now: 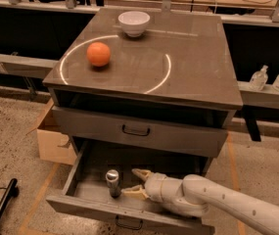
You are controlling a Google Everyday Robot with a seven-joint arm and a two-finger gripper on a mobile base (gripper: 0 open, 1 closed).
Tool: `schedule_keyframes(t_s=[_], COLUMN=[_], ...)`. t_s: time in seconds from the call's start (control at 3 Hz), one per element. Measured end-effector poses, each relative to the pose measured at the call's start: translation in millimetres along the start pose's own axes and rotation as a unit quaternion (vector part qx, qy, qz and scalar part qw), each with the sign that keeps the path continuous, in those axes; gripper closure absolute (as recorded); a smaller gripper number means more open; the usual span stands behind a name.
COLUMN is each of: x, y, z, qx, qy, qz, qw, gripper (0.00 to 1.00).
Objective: Place redbull can into middle drawer
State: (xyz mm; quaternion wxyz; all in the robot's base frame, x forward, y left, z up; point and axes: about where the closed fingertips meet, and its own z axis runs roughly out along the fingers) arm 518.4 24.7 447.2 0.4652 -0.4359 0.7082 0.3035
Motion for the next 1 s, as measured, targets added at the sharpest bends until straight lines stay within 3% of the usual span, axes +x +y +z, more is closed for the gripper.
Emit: schedule_keyframes(t_s=[0.33,0.67,1.0], x=[-2,-24,-37], y=[-11,-27,-34], z=[-39,-84,-92], qx=[0.008,0.018,0.027], qy=[0.039,0.080,0.085], qz=[-0.013,-0.035,-0.049], qw=[0.9991,0.9960,0.9948], gripper=[0.64,0.88,0.87])
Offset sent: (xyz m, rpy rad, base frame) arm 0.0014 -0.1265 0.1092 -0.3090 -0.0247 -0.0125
